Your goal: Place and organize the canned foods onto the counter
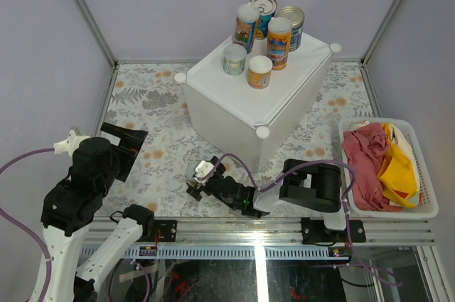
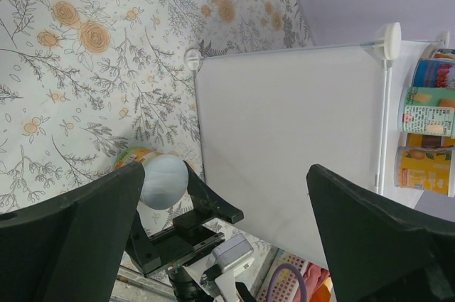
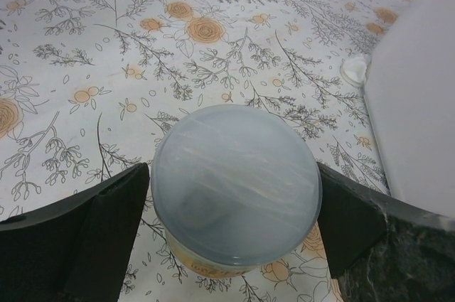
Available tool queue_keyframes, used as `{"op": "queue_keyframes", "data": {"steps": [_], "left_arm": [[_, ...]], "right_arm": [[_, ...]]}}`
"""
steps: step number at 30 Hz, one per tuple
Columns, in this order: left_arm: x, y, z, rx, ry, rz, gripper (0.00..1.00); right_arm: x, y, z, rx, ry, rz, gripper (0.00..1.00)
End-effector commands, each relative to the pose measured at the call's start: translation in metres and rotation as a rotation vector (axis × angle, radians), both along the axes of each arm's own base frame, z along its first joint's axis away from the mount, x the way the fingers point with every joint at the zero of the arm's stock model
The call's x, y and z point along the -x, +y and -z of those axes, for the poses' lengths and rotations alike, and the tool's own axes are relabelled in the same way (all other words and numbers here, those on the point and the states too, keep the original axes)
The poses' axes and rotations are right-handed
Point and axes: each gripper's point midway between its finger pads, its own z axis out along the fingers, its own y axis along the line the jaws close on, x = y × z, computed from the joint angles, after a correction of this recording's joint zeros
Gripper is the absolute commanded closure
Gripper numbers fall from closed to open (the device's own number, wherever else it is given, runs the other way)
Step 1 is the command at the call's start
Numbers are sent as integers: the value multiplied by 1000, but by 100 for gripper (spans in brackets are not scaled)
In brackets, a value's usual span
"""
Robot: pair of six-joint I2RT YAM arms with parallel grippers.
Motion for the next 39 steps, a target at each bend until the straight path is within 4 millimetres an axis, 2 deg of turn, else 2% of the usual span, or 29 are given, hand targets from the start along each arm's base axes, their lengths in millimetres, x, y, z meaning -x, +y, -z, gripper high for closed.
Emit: {"op": "queue_keyframes", "data": {"steps": [1, 6, 9, 13, 17, 20, 24, 27, 32, 39], "left_arm": [[-4, 3, -5, -22, -37, -8, 2], [-4, 3, -6, -18, -43, -9, 2], [-5, 3, -8, -14, -50, -13, 2], [-6, 3, -10, -7, -55, -17, 2], [-6, 3, -10, -4, -59, -18, 2], [-6, 3, -12, -3, -63, -16, 2], [-9, 2, -17, -14, -73, -5, 2], [-10, 1, -26, -29, -89, 9, 2], [-12, 3, -38, -33, -122, 5, 2], [-15, 2, -52, -15, -178, 3, 2]], "right_arm": [[-8, 14, -40, -147, -54, 37, 1], [-13, 16, -45, -171, -68, 49, 1], [-13, 18, -48, -184, -71, 41, 8], [-13, 21, -46, -176, -60, 16, 32], [-11, 22, -43, -153, -47, 2, 51], [-10, 22, -45, -142, -46, -8, 58], [-7, 27, -63, -128, -49, -35, 78], [-4, 35, -82, -102, -46, -61, 100], [1, 42, -119, -95, -43, -78, 100], [10, 42, -159, -95, 6, -104, 100]]}}
